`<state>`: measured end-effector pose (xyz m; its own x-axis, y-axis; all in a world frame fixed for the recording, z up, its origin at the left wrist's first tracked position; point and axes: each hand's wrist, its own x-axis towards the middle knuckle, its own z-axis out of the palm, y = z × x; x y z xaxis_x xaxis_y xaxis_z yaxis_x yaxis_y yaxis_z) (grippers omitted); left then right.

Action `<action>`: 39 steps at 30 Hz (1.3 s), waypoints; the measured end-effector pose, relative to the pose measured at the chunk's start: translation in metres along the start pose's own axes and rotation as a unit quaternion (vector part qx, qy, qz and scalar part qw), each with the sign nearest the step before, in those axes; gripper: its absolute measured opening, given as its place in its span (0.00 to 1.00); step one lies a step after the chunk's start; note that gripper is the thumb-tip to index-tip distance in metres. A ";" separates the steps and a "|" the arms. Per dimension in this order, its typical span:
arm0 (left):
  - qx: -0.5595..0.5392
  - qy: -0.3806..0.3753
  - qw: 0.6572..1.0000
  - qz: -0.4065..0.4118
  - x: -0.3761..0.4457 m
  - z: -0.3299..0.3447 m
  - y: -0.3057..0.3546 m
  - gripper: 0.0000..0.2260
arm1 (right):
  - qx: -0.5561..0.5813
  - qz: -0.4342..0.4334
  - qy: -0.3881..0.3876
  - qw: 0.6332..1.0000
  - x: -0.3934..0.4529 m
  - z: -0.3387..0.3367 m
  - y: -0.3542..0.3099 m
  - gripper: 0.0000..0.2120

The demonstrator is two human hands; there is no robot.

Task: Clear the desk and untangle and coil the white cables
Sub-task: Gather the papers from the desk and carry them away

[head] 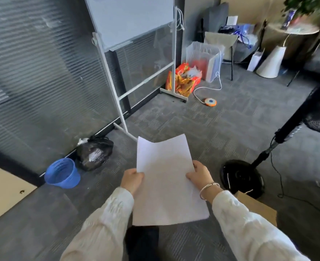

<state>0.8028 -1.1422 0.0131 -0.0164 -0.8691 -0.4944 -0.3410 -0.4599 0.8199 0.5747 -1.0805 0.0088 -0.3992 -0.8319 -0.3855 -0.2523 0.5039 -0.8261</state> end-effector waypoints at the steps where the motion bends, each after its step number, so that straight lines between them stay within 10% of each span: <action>1: 0.004 -0.012 1.000 0.011 0.033 0.005 0.021 0.03 | 0.013 -0.001 0.011 1.000 0.033 0.001 -0.011 0.21; 9: 0.038 -0.094 0.993 0.054 0.235 0.035 0.186 0.07 | 0.125 0.008 0.072 0.990 0.218 -0.024 -0.103 0.43; 22: 0.112 -0.227 0.961 0.110 0.469 0.234 0.386 0.03 | 0.095 0.050 0.212 0.971 0.487 -0.167 -0.151 0.30; 29: 0.065 -0.311 0.935 0.160 0.565 0.378 0.518 0.34 | 0.115 0.069 0.241 0.961 0.644 -0.302 -0.170 0.31; 39: 0.148 -0.339 0.910 0.188 0.695 0.592 0.672 0.21 | 0.131 0.088 0.312 0.937 0.832 -0.482 -0.181 0.32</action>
<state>0.0062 -1.9475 0.0492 -0.7263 -0.5963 -0.3420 -0.4280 0.0030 0.9038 -0.1362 -1.7518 0.0354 -0.8725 -0.4018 -0.2779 0.0586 0.4786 -0.8761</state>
